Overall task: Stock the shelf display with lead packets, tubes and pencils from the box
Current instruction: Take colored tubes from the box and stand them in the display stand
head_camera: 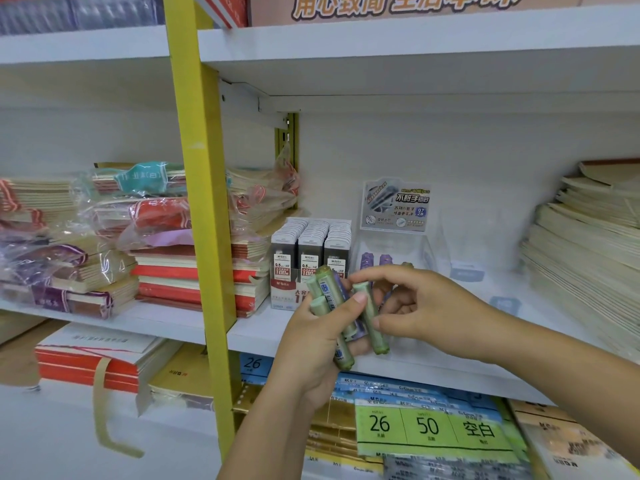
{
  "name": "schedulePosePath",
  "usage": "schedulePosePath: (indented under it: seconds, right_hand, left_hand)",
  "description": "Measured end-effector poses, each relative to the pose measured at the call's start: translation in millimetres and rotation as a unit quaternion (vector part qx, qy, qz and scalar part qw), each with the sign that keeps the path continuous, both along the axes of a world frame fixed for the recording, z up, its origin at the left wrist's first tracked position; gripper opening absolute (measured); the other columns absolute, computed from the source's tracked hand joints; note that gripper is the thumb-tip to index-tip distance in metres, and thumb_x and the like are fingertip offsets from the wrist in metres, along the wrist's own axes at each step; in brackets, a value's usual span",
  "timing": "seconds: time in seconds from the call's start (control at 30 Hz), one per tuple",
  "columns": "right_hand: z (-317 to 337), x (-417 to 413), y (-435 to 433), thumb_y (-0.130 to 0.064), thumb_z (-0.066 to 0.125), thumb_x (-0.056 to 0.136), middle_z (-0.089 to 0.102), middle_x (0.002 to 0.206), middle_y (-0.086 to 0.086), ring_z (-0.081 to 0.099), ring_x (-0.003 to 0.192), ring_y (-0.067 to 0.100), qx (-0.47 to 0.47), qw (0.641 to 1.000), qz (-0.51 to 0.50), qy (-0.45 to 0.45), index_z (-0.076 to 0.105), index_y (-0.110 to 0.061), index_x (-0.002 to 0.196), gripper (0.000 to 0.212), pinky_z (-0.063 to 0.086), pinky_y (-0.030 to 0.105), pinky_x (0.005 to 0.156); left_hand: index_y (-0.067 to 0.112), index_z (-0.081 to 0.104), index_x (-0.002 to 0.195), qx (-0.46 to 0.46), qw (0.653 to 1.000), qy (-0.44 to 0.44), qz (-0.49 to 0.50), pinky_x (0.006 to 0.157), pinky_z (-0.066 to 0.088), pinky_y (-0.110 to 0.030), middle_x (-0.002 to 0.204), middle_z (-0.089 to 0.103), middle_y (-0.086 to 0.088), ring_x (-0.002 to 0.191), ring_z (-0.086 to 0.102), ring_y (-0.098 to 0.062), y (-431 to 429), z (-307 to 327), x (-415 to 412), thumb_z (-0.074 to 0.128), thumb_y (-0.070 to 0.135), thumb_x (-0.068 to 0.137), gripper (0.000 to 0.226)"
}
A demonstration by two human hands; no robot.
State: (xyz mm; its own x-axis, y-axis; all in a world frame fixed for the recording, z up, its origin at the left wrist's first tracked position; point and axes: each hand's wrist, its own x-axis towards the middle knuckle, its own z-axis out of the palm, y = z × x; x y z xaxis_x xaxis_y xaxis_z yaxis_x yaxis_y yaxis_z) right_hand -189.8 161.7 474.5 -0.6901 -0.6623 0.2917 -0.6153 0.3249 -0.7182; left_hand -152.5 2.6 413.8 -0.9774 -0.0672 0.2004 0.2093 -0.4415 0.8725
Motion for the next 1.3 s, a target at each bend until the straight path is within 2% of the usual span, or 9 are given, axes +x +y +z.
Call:
schedulePosePath:
  seconds: [0.23,0.37,0.5,0.67,0.73,0.9,1.03,1.17,1.3]
  right_hand:
    - [0.1,0.7,4.6,0.000,0.070,0.080,0.064,0.092,-0.003,0.057,0.071,0.012,-0.026,0.999,-0.013,-0.018,0.059,-0.038,0.119,0.056,0.054,0.027,0.069]
    - [-3.0,0.6,10.2,-0.014,0.074,0.082,0.070,0.093,-0.007,0.064,0.080,0.007,-0.030,0.998,-0.058,-0.024,0.058,-0.032,0.114,0.040,0.054,0.026,0.078]
    - [-8.4,3.5,15.9,-0.013,0.067,0.088,0.073,0.085,0.004,0.072,0.077,0.019,-0.087,0.990,-0.080,-0.081,0.063,-0.023,0.108,0.023,0.056,0.025,0.069]
    - [0.5,-2.0,18.9,-0.009,0.068,0.085,0.075,0.084,0.012,0.072,0.073,0.025,-0.219,0.963,-0.112,-0.110,0.064,-0.010,0.105,0.020,0.056,0.024,0.064]
    - [5.5,-4.0,18.3,-0.009,0.067,0.085,0.075,0.084,0.010,0.072,0.075,0.025,-0.222,0.965,-0.117,-0.079,0.066,-0.011,0.102,0.017,0.057,0.023,0.062]
    - [42.1,-28.8,26.5,-0.011,0.070,0.085,0.073,0.079,0.000,0.069,0.070,0.007,-0.180,0.961,-0.183,0.098,0.067,-0.022,0.093,0.014,0.054,0.018,0.063]
    - [74.8,-58.8,38.7,-0.021,0.072,0.085,0.063,0.079,-0.019,0.056,0.069,-0.016,-0.001,0.927,-0.254,0.274,0.064,-0.028,0.093,0.013,0.036,0.000,0.064]
    - [77.1,-76.0,37.8,-0.025,0.073,0.084,0.065,0.086,-0.008,0.056,0.076,0.004,0.188,0.914,-0.229,0.277,0.065,-0.027,0.095,0.014,0.036,0.016,0.064]
    - [69.5,-78.1,37.0,-0.030,0.073,0.084,0.058,0.080,-0.016,0.053,0.075,-0.003,0.268,0.910,-0.205,0.241,0.062,-0.031,0.094,0.015,0.038,0.012,0.063]
  left_hand:
    - [0.013,0.069,0.104,-0.004,0.998,0.007,0.061,0.067,0.061,-0.036,0.099,0.075,-0.011,0.089,0.075,-0.022,-9.2,1.3,-1.3,0.083,0.022,0.066,0.042]
    - [0.011,0.066,0.103,0.065,0.995,0.017,0.067,0.067,0.061,-0.034,0.098,0.075,-0.012,0.087,0.075,-0.022,-8.1,1.5,-2.8,0.081,0.015,0.067,0.040]
    - [0.011,0.064,0.104,0.108,0.991,0.020,0.072,0.064,0.061,-0.032,0.098,0.077,-0.009,0.085,0.075,-0.020,-8.1,2.4,-3.8,0.077,0.011,0.066,0.040]
    - [0.012,0.062,0.105,0.057,0.996,0.010,0.071,0.059,0.060,-0.029,0.101,0.077,-0.010,0.091,0.075,-0.024,-2.6,0.7,-1.5,0.079,0.016,0.068,0.041]
    - [0.011,0.062,0.109,0.022,0.997,0.006,0.069,0.057,0.059,-0.028,0.099,0.077,-0.008,0.092,0.075,-0.023,0.0,0.5,-0.5,0.080,0.021,0.071,0.043]
    - [0.012,0.061,0.116,-0.041,0.996,-0.006,0.079,0.056,0.059,-0.028,0.096,0.078,-0.004,0.086,0.076,-0.019,0.2,1.1,-2.3,0.081,0.020,0.081,0.041]
    - [0.014,0.062,0.113,-0.056,0.994,-0.018,0.093,0.055,0.058,-0.029,0.096,0.077,-0.005,0.082,0.076,-0.018,-0.4,0.2,-6.1,0.081,0.020,0.080,0.039]
    - [0.013,0.061,0.111,-0.064,0.995,-0.009,0.076,0.055,0.059,-0.029,0.098,0.077,-0.003,0.085,0.076,-0.018,-1.8,0.1,-6.2,0.077,0.019,0.082,0.034]
    - [0.013,0.060,0.112,-0.068,0.995,-0.004,0.075,0.056,0.059,-0.028,0.099,0.078,-0.002,0.087,0.076,-0.019,-4.1,-0.9,-6.1,0.073,0.016,0.087,0.028]
